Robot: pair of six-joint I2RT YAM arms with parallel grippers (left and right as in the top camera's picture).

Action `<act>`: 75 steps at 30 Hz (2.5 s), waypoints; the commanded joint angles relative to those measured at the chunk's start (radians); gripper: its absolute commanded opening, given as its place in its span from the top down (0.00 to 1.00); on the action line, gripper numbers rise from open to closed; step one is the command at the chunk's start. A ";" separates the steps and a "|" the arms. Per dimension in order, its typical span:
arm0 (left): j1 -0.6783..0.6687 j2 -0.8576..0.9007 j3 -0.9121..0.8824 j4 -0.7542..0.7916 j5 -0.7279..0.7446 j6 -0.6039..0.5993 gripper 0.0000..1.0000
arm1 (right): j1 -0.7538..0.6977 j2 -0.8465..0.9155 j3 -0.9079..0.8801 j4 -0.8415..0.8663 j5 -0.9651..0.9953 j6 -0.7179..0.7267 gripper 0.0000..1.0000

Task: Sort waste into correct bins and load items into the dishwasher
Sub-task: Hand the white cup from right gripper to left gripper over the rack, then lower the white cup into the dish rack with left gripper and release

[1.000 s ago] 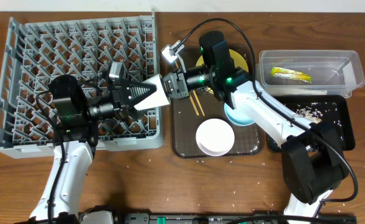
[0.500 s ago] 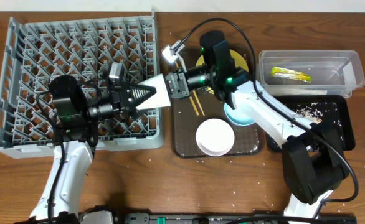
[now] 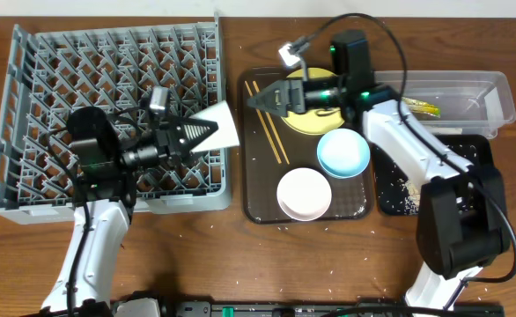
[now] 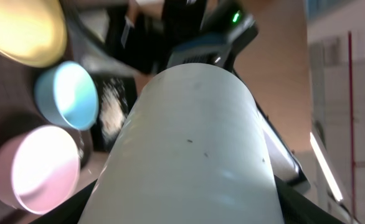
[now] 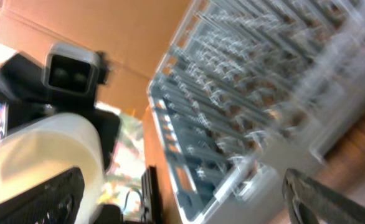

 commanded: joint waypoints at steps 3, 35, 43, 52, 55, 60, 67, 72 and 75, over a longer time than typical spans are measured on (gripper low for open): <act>0.039 -0.005 0.012 -0.011 -0.196 0.087 0.92 | -0.041 -0.003 -0.003 -0.191 0.116 -0.210 0.01; -0.337 0.039 0.515 -1.404 -1.413 0.623 0.92 | -0.037 -0.093 -0.003 -0.497 0.496 -0.342 0.01; -0.366 0.217 0.512 -1.445 -1.416 0.624 0.92 | -0.037 -0.093 -0.003 -0.508 0.496 -0.342 0.01; -0.417 0.386 0.506 -1.447 -1.417 0.624 0.75 | -0.037 -0.093 -0.003 -0.509 0.496 -0.342 0.01; -0.417 0.418 0.506 -1.447 -1.418 0.624 0.46 | -0.037 -0.093 -0.003 -0.510 0.496 -0.342 0.01; -0.417 0.420 0.509 -1.432 -1.420 0.630 0.30 | -0.037 -0.093 -0.003 -0.509 0.496 -0.342 0.01; -0.417 0.378 0.565 -1.449 -1.420 0.655 0.13 | -0.042 -0.105 0.000 -0.505 0.496 -0.342 0.01; -0.417 0.300 0.619 -1.474 -1.420 0.678 0.13 | -0.078 -0.205 0.023 -0.506 0.551 -0.341 0.01; -0.418 0.170 0.625 -1.473 -1.390 0.678 0.13 | -0.111 -0.314 0.023 -0.521 0.623 -0.341 0.01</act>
